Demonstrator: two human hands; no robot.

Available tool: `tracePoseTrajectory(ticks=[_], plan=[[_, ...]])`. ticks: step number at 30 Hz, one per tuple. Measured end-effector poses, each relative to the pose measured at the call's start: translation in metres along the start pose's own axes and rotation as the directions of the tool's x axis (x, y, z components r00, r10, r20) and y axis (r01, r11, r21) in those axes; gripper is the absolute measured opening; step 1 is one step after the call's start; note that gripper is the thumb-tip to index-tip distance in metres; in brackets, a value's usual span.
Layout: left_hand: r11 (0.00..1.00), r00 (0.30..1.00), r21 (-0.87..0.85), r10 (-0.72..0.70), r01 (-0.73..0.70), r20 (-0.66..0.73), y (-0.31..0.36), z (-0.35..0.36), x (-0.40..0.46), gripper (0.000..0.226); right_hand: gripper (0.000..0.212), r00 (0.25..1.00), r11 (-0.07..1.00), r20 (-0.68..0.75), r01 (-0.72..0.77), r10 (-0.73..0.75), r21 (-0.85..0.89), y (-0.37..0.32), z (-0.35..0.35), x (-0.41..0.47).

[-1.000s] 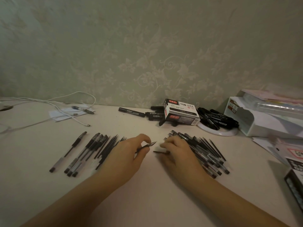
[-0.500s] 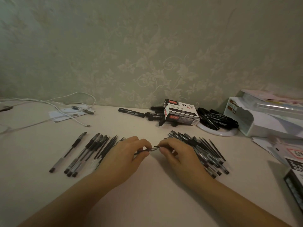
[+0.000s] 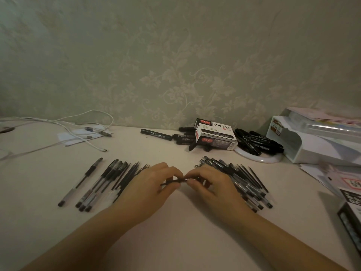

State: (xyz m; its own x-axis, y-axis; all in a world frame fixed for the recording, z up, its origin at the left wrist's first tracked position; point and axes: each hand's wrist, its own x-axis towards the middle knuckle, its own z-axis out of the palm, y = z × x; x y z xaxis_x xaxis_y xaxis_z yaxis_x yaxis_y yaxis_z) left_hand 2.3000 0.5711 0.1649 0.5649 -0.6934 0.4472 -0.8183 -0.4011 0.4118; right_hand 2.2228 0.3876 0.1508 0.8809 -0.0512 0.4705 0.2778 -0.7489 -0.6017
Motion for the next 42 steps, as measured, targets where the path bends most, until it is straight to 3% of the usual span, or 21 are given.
tracePoseTrajectory(ticks=[8,16,29,33,37,42], plan=[[1.0,0.999,-0.016,-0.012,0.012,0.049,0.002,0.001,0.0,0.005,0.006,0.992,0.981,0.047,-0.126,0.12,0.15,0.002,-0.001,-0.002],[1.0,0.999,0.006,-0.004,0.003,0.046,0.001,0.003,0.002,0.007,0.005,0.99,0.964,0.065,-0.139,0.128,0.225,0.006,0.0,-0.001],[1.0,1.0,-0.026,-0.007,0.006,-0.024,0.004,0.002,0.002,0.005,0.004,0.997,0.976,0.032,-0.071,0.066,0.205,0.005,0.004,0.001],[1.0,0.992,-0.022,-0.013,0.01,-0.129,0.004,-0.003,0.003,0.003,0.026,0.999,0.996,-0.024,-0.032,0.034,0.084,0.005,0.008,0.001],[0.979,0.928,0.048,-0.174,0.201,-0.328,-0.017,-0.019,0.006,0.004,0.03,0.993,0.996,-0.089,-0.067,0.072,0.055,0.008,0.008,0.001],[0.802,0.763,0.133,-0.482,0.582,-0.431,-0.062,-0.048,0.001,0.007,0.022,0.996,0.998,-0.066,-0.053,0.054,0.022,0.011,0.009,0.001]])
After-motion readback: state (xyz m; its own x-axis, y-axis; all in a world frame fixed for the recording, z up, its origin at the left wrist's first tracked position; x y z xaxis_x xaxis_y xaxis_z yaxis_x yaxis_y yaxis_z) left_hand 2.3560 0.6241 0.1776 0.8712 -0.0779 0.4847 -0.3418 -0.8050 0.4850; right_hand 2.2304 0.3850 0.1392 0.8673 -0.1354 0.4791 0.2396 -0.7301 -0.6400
